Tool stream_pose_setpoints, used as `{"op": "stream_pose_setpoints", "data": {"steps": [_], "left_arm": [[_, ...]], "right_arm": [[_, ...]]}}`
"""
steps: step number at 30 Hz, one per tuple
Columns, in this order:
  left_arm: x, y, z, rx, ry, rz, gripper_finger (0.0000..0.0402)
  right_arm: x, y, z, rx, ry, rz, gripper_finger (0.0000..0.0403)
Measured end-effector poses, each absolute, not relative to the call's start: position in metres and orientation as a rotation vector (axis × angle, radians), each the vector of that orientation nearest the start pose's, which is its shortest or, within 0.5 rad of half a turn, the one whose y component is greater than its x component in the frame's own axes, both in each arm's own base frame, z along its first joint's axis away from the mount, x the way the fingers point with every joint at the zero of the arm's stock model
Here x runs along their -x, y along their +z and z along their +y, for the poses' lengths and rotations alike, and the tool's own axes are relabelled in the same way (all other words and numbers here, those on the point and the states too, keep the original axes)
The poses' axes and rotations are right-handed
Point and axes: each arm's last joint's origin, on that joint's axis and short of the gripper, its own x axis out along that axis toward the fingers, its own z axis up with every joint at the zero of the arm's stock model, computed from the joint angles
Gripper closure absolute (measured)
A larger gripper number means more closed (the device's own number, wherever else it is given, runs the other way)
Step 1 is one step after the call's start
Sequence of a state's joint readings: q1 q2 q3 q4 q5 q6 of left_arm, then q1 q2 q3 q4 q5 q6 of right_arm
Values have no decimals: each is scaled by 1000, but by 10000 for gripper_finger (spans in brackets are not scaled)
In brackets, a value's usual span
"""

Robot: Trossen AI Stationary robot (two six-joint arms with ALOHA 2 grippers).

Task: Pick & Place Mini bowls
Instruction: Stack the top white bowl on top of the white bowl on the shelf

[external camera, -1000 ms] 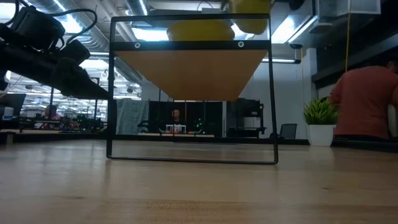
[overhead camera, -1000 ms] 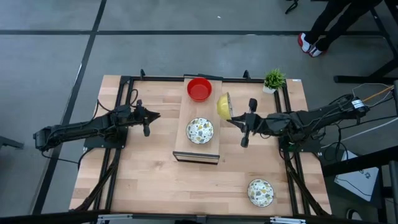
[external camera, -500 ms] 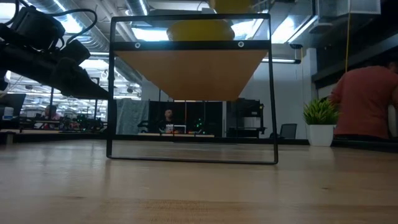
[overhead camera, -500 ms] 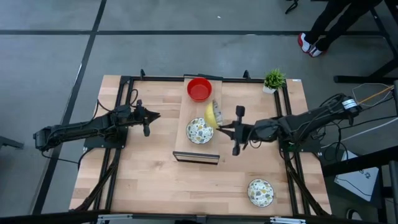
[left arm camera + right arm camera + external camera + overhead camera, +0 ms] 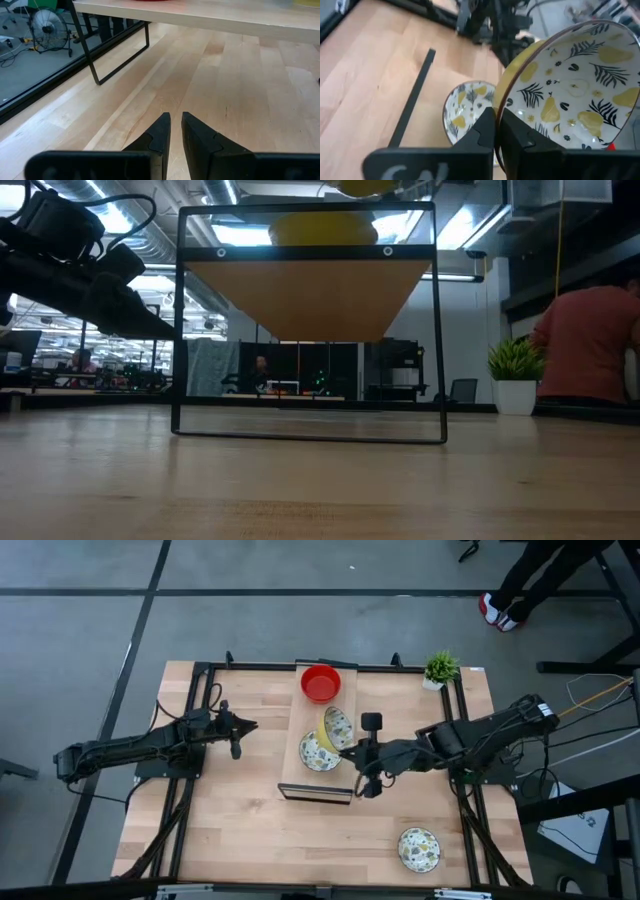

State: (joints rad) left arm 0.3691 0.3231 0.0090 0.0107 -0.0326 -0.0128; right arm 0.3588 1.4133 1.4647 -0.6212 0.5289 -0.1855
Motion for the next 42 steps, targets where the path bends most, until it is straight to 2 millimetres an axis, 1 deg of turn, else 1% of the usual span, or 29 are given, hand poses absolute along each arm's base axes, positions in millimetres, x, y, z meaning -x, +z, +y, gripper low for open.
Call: {"op": "stream_pose_setpoints", "data": {"steps": [5,18,22,27,38,42], "left_arm": [[-105,140,42,64,401,298,359],[-105,140,42,64,401,299,359],[-105,140,42,64,401,299,359],[-106,140,42,64,401,299,359],[-105,140,42,64,401,298,359],[-105,140,42,64,401,299,359]], "right_arm": [[-287,390,92,432,-116,596,389],[-287,390,92,458,-111,608,389],[-287,390,92,441,-116,610,389],[-287,390,94,418,-62,613,389],[-283,388,102,446,-22,624,389],[-282,387,102,451,-21,638,389]]}}
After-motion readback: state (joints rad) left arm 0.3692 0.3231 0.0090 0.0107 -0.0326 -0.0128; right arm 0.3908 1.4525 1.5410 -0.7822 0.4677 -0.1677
